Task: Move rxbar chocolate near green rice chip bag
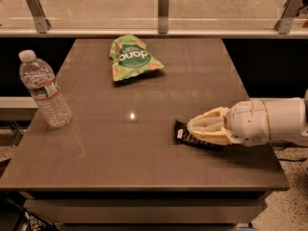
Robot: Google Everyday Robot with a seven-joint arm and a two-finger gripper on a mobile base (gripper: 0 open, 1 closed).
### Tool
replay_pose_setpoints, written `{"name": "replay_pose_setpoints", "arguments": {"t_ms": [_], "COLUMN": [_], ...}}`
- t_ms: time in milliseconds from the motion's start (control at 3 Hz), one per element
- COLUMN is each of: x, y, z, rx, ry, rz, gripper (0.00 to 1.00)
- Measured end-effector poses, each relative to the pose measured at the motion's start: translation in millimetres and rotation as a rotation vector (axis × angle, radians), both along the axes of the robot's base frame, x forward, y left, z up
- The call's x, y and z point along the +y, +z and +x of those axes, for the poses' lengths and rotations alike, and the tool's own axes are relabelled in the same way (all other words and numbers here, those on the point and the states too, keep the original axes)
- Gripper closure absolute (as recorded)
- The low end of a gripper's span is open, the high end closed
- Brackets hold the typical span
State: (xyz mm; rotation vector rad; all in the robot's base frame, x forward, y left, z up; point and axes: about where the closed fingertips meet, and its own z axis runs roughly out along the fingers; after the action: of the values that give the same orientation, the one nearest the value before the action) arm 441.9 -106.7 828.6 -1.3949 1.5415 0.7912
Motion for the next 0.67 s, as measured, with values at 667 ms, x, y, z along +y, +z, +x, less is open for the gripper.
{"name": "replay_pose_setpoints", "arguments": {"t_ms": [667], "x": [3.9], "y": [1.0], "z": [-0.7], "rx": [-0.001], "ry": [0.008], "rz": [-0.001], "gripper": [0.36]}}
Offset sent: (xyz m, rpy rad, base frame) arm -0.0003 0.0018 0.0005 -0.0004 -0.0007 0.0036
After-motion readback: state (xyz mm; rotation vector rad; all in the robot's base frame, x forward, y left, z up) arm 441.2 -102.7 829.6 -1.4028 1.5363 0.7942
